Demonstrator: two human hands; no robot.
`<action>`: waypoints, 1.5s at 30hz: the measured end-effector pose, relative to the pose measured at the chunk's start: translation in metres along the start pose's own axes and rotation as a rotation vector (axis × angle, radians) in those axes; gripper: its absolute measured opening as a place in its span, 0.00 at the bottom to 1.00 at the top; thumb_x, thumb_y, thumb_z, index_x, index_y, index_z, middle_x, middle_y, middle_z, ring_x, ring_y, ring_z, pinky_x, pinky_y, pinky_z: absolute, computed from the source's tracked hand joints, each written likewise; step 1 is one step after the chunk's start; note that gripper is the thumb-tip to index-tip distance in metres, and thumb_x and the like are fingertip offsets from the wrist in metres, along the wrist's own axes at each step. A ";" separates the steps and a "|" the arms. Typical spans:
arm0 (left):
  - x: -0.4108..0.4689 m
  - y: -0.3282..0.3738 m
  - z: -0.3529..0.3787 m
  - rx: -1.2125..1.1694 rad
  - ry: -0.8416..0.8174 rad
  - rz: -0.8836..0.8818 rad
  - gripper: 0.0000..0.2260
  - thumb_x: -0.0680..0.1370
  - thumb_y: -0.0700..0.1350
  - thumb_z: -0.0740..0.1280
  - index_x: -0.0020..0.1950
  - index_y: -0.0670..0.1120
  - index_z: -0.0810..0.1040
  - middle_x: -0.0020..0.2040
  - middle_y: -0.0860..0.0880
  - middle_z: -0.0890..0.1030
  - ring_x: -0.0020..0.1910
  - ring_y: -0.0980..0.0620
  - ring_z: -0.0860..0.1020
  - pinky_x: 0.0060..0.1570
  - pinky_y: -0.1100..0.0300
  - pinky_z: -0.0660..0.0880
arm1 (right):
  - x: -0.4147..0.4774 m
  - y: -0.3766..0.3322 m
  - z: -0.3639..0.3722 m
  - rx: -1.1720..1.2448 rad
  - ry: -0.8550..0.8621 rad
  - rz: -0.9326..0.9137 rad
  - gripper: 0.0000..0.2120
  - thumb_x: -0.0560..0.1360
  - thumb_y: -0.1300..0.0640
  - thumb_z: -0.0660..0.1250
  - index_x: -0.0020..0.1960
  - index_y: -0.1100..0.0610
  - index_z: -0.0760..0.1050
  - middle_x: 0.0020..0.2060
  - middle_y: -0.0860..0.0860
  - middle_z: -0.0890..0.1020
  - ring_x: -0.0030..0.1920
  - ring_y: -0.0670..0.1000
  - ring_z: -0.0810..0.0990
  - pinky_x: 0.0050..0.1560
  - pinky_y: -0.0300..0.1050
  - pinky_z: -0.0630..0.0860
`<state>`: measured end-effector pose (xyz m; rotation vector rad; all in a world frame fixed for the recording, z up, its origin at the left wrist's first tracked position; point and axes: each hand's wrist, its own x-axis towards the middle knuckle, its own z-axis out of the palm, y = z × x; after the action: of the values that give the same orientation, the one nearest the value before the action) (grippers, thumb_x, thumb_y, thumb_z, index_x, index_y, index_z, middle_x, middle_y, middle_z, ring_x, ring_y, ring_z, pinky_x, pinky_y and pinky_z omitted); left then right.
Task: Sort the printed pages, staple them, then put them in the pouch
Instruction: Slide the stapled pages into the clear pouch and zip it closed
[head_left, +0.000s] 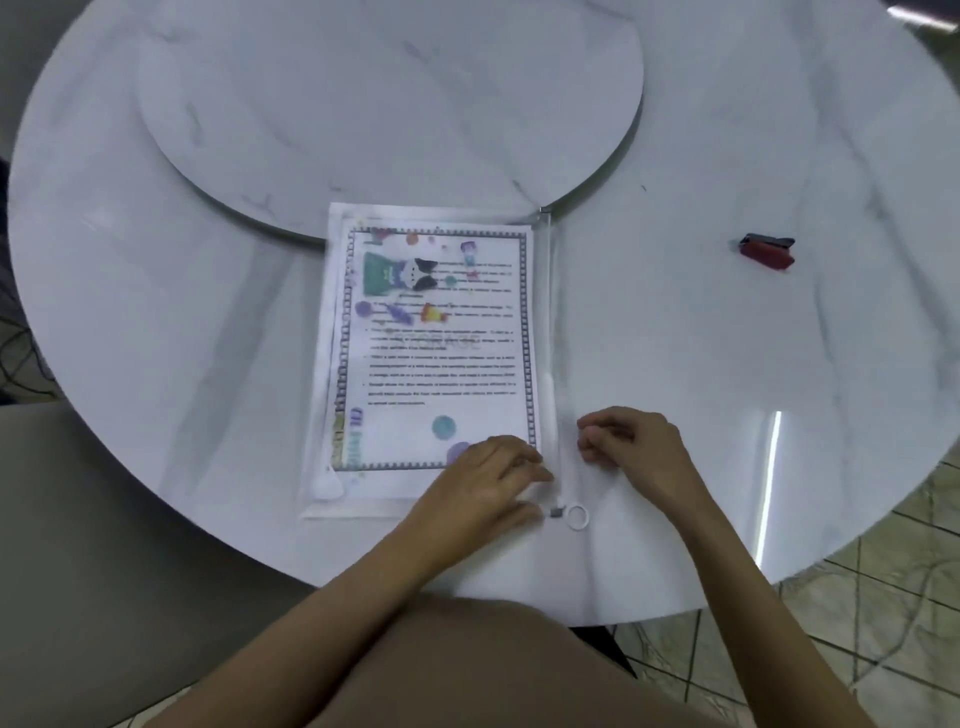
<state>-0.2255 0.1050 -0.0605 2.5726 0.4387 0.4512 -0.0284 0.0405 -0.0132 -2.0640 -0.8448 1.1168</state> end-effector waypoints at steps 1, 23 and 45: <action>0.003 0.001 0.004 0.014 -0.038 0.019 0.16 0.70 0.51 0.72 0.55 0.47 0.77 0.54 0.47 0.78 0.56 0.52 0.71 0.55 0.61 0.68 | -0.004 0.003 0.001 -0.016 -0.010 0.001 0.05 0.74 0.64 0.66 0.45 0.57 0.80 0.35 0.50 0.83 0.30 0.41 0.80 0.35 0.25 0.73; 0.007 0.027 0.019 0.136 0.312 0.049 0.03 0.71 0.37 0.73 0.44 0.41 0.82 0.46 0.47 0.84 0.50 0.49 0.82 0.47 0.58 0.79 | -0.018 0.012 0.006 0.161 -0.285 0.170 0.09 0.74 0.57 0.68 0.37 0.58 0.80 0.26 0.51 0.80 0.29 0.47 0.77 0.35 0.38 0.75; 0.017 0.089 0.012 0.020 0.366 0.150 0.06 0.73 0.38 0.71 0.48 0.38 0.81 0.48 0.44 0.84 0.50 0.49 0.82 0.50 0.57 0.78 | 0.121 -0.045 -0.030 0.086 0.040 0.034 0.13 0.74 0.60 0.69 0.31 0.60 0.75 0.21 0.50 0.78 0.17 0.41 0.74 0.25 0.34 0.75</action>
<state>-0.1860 0.0327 -0.0209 2.5535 0.3754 0.9839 0.0395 0.1542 -0.0212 -2.0297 -0.7325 1.1069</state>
